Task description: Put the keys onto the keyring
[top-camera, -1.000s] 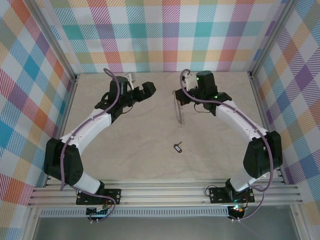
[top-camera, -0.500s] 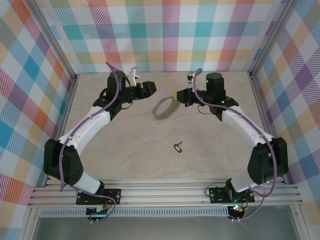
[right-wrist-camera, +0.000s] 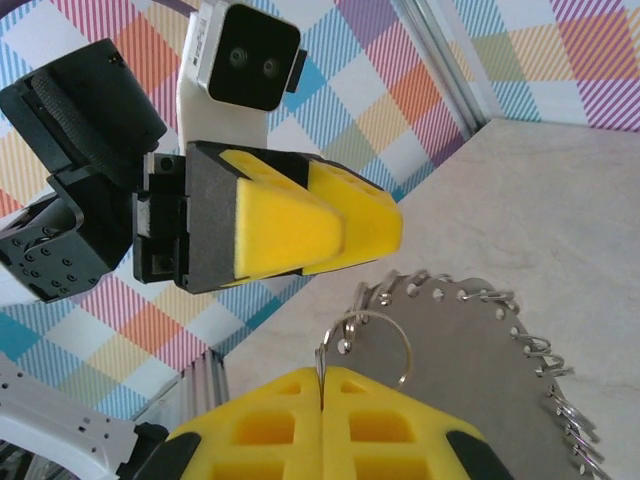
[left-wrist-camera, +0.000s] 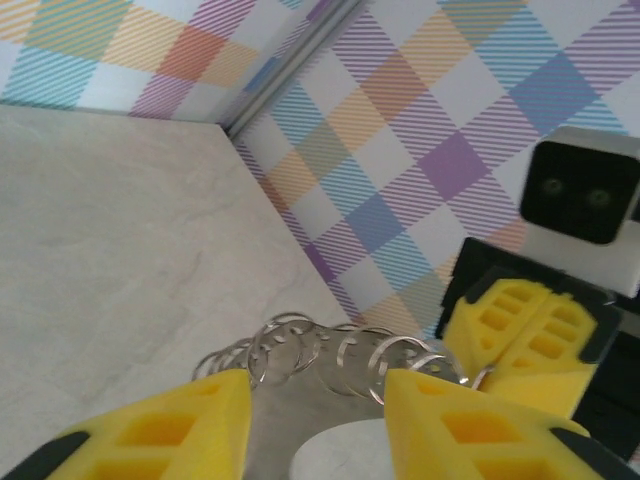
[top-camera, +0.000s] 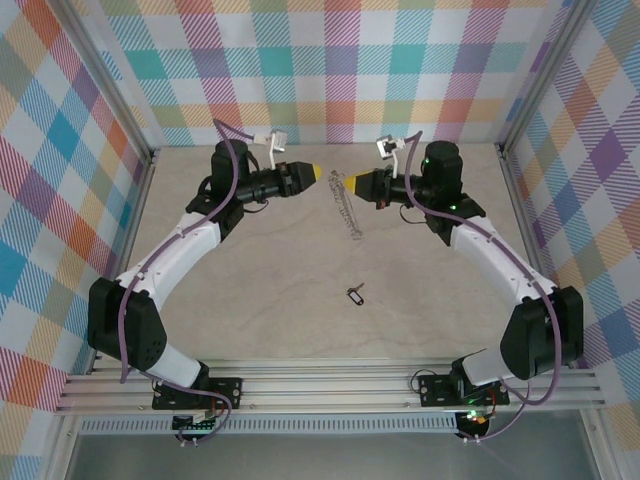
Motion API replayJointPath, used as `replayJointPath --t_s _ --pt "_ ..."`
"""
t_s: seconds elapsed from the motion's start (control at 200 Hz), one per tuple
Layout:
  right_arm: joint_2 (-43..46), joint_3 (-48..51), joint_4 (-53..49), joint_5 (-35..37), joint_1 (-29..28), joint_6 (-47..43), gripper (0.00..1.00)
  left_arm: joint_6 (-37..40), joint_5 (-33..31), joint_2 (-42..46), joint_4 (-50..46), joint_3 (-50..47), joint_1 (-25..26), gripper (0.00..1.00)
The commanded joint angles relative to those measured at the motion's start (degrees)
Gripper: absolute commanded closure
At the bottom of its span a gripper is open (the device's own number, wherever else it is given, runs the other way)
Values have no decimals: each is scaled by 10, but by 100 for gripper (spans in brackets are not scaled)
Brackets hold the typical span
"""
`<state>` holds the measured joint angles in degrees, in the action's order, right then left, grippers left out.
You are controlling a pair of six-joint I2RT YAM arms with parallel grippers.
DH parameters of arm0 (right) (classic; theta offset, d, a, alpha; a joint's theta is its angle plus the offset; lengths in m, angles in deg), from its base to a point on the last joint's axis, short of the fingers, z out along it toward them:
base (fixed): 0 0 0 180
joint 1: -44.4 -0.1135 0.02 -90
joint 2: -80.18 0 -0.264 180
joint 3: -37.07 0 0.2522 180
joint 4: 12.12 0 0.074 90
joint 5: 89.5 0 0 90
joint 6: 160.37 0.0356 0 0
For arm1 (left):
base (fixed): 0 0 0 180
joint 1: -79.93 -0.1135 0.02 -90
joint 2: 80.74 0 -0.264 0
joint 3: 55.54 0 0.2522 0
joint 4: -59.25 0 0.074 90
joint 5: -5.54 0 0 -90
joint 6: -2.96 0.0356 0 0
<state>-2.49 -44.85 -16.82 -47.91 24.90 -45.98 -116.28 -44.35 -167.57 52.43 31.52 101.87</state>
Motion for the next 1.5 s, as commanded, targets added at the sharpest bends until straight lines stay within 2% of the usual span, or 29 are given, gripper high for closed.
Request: replayJointPath --t_s 0.0,0.205,0.995,1.495 --pt "-12 -19 52 -35 3 27 100 -9 38 7 45 4 1 68" --pt "-16 -10 71 -42 3 43 100 -23 59 8 86 -13 16 69" --pt "-12 17 108 -53 3 73 100 -29 57 -3 120 -23 57 70" --pt "-12 20 104 -43 3 67 100 -25 60 -8 124 -32 65 75"
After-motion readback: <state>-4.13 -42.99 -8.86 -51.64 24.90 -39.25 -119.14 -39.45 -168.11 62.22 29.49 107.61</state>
